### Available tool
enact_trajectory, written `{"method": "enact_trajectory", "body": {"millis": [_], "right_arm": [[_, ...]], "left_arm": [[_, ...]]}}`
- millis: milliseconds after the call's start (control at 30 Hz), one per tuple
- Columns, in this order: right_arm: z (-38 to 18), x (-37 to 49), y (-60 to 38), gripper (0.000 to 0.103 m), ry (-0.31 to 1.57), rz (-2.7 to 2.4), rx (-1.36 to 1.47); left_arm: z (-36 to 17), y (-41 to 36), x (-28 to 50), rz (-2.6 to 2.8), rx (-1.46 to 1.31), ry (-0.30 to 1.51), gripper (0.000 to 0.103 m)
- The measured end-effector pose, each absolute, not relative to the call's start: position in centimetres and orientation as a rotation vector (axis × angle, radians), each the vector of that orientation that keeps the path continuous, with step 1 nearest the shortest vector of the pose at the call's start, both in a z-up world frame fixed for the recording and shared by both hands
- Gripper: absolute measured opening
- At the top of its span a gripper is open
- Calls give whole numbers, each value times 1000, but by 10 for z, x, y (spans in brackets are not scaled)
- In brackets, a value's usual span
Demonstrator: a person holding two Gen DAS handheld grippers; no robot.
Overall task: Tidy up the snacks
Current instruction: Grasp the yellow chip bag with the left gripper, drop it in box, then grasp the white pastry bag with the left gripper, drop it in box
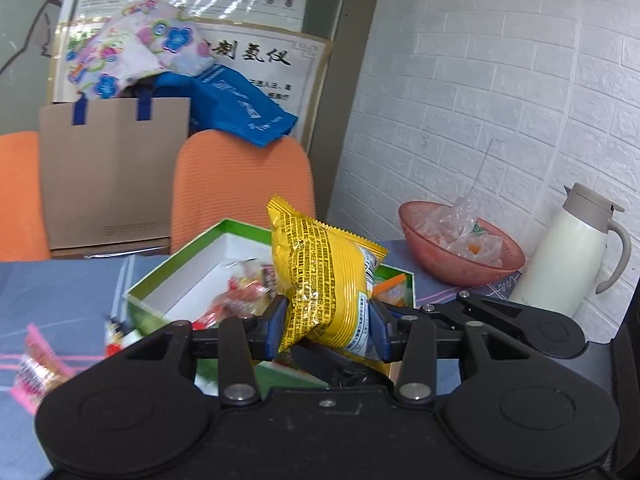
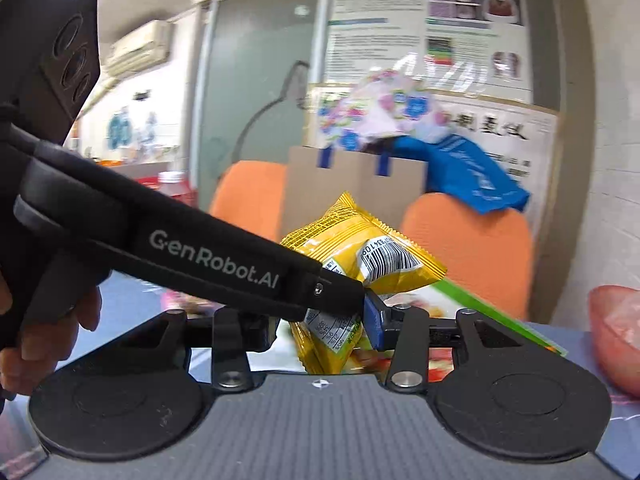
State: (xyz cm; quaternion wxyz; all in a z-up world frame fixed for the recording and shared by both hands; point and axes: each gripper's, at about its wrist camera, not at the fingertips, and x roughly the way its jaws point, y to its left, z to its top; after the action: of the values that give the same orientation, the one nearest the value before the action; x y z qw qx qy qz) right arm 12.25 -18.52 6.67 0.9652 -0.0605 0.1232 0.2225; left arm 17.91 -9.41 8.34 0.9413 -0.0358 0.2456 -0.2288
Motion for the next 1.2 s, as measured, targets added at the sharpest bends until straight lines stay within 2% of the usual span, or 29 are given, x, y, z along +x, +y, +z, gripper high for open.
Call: {"method": "enact_trajectory", "body": {"millis": [167,233,300,333,600,833,1200], "right_arm": [[61,150,-207,73,285,383,-67],[52,158,-210,74,285,363,-74],[37,168,-206,83,321,329,-113],[30,172,-204,103,357,296,-135],[29,136,-200,103,266,248,-162],[38,96,-176,103,198,338,-171],[13,69,-141,103,302,452,-243]], "left_arm": [[76,-123,209,-492,-35,510,97],[67,-129,218,-487,-19,517,102],[55,-130,223,-458,12,557,103],[49,-128,220,-423,21,566,103],[49,-63,165,-363,-109,518,103],[39,-1,136,-182,-200,579,103],[7,35,173,-100,-320,658,103]]}}
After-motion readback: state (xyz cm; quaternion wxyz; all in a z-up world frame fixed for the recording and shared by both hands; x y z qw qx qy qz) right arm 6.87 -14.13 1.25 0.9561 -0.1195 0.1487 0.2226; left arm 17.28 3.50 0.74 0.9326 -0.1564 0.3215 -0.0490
